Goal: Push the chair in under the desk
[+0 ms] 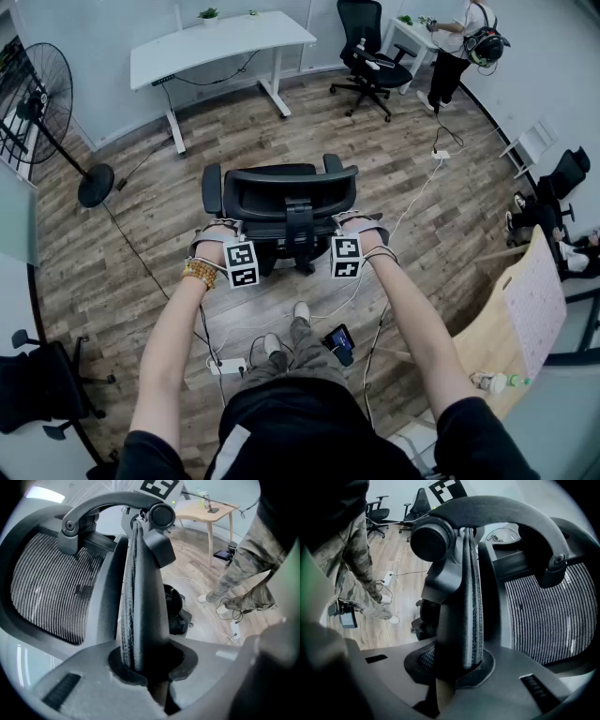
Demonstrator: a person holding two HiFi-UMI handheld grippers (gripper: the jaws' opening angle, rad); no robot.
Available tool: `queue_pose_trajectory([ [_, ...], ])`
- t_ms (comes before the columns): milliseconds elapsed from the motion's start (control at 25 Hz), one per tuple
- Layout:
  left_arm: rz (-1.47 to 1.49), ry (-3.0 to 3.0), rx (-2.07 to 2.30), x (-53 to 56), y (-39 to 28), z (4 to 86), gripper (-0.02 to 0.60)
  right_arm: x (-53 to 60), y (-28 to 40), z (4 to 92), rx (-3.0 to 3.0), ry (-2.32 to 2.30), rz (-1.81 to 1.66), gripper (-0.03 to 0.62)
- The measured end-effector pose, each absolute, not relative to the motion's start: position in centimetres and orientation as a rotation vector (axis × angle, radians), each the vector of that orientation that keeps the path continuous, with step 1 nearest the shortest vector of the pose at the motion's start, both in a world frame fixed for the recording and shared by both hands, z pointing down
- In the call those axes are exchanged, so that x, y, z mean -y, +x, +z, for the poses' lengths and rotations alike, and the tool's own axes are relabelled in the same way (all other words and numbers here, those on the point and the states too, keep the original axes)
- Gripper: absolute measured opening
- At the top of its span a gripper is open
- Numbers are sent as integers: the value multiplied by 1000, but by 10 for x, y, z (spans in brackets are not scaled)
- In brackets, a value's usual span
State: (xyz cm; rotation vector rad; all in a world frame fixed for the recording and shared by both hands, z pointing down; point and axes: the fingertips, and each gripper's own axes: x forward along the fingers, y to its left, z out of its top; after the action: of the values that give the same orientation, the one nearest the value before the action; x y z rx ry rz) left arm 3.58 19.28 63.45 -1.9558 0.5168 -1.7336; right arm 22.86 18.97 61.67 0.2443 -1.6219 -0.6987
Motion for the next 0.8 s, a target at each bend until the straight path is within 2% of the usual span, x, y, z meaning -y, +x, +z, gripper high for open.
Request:
queue_pose_trajectory([
  [800,-1736,-1943,-534,-135,32,631,54,-130,225,615,1628,250,-722,43],
])
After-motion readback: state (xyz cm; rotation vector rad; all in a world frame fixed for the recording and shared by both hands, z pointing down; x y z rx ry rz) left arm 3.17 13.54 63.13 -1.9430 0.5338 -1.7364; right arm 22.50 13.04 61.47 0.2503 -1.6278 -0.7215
